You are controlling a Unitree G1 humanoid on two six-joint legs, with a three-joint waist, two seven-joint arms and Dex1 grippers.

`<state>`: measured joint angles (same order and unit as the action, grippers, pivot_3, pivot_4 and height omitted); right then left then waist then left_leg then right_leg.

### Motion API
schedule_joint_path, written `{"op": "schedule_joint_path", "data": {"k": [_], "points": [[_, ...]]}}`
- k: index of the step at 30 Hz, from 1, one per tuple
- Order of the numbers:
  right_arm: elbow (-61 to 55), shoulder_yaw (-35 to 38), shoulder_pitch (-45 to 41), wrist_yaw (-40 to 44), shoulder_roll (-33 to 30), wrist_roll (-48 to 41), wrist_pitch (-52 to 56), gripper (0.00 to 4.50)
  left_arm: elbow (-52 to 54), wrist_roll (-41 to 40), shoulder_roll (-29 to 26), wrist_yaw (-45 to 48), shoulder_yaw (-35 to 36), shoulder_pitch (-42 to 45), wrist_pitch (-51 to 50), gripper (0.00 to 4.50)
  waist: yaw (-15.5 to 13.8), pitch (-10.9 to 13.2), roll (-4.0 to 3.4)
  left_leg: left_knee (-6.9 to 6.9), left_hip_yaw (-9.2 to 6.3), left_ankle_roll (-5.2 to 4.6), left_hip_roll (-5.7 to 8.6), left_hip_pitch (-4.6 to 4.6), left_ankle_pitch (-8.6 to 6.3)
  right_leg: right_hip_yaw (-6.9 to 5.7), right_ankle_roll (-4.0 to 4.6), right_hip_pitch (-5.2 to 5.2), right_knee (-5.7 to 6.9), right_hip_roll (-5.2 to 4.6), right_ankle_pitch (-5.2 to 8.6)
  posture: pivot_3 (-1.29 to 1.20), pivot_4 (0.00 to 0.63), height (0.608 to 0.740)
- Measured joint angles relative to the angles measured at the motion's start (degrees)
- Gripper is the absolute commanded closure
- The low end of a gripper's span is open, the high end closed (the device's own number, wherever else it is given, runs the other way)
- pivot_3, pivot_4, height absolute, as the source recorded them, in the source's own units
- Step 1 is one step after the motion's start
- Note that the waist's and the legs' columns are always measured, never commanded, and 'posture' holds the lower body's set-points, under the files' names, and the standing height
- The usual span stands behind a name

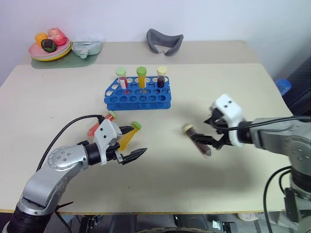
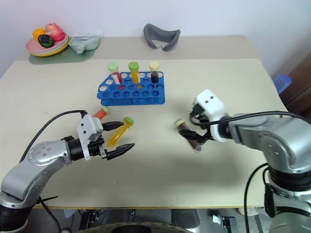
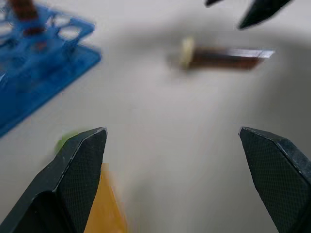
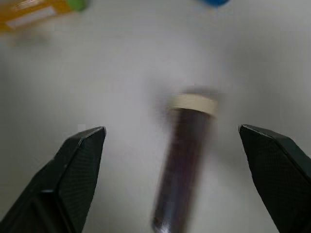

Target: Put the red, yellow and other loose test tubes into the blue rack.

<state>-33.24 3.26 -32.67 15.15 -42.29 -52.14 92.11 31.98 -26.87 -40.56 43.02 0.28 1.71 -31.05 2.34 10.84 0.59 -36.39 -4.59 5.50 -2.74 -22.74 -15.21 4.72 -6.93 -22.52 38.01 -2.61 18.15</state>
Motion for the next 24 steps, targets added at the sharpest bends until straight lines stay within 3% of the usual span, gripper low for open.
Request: {"op": "schedule_joint_path", "data": {"k": [13,23,24], "points": [[22.2,-9.6,-8.3,-40.1,0.9,-27.2,0.0,0.00,-0.8,2.7,0.0,0.7,1.0,-3.4,4.0,0.05,0.3,0.0,-0.01,-0.12,-0.04,-0.01,-0.02,-0.40,0.00,-0.05,-0.01,-0.33,0.08,0.02,-0.01,0.00,0.150,0.740],[30.6,-16.2,-13.7,-55.7,1.8,-39.8,0.0,0.00,0.1,2.7,0.0,-0.4,1.2,-4.0,4.1,0.05,0.2,0.0,-0.02,-0.14,-0.07,-0.02,-0.02,-0.46,0.00,-0.07,-0.01,-0.39,0.09,0.03,-0.01,0.00,0.150,0.740],[31.2,-17.0,-14.2,-56.8,1.7,-40.9,-0.1,0.25,0.1,2.7,0.0,-0.5,1.2,-4.1,4.1,0.01,0.2,0.0,-0.02,-0.14,-0.07,-0.02,-0.02,-0.46,0.00,-0.07,-0.01,-0.39,0.09,0.03,-0.01,0.00,0.150,0.740]]}}
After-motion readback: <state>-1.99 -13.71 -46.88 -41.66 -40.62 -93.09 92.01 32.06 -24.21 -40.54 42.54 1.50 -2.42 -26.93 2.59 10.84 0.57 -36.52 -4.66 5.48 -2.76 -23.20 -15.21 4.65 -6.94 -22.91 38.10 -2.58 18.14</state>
